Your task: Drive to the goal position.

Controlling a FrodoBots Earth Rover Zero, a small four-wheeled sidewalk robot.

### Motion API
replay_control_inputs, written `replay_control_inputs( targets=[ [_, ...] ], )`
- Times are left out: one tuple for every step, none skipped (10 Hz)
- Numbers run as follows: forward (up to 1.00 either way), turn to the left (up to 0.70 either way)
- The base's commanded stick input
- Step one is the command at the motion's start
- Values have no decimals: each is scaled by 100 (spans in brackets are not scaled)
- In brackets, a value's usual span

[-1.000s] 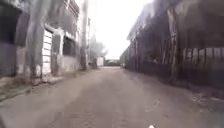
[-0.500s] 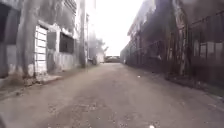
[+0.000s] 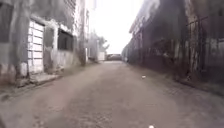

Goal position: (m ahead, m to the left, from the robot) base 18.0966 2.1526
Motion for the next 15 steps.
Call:
replay_control_inputs(
  targets=[
    [70, 0],
    [70, 0],
    [70, 0],
    [70, 0],
    [70, 0],
    [70, 0],
    [70, 0],
    [70, 0],
    [70, 0],
    [70, 0],
    [70, 0],
    [70, 0],
    [70, 0],
    [70, 0],
    [70, 0]
  ],
)
